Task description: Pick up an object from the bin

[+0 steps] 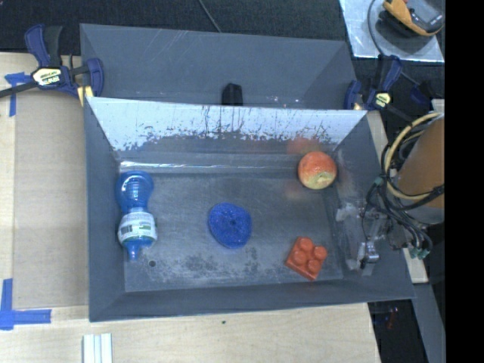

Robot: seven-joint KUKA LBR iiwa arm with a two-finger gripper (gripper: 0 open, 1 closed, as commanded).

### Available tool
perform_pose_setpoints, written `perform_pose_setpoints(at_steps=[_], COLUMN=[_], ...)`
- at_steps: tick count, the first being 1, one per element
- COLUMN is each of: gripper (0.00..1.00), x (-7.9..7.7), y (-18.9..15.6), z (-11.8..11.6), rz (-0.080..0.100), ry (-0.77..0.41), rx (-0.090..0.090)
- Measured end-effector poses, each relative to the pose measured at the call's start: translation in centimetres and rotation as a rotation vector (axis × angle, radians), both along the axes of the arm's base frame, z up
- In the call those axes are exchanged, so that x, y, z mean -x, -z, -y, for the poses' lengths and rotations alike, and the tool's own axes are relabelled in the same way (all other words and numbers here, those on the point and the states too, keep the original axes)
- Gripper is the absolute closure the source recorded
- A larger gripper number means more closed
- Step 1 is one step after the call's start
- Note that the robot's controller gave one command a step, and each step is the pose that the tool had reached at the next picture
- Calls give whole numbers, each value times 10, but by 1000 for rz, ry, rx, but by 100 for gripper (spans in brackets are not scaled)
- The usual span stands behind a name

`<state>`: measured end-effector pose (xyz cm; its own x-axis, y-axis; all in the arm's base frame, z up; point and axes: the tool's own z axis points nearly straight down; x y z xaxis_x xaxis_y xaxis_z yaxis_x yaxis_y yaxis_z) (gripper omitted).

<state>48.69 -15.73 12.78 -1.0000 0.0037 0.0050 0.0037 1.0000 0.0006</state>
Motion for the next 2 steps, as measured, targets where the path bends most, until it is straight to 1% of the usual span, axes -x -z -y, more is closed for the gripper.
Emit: perform_pose_setpoints(at_steps=[1,2], gripper=[0,0], x=[-2,0], y=[-5,54], z=[-1,-41], rz=[8,5], ry=[-4,194], rx=[2,1])
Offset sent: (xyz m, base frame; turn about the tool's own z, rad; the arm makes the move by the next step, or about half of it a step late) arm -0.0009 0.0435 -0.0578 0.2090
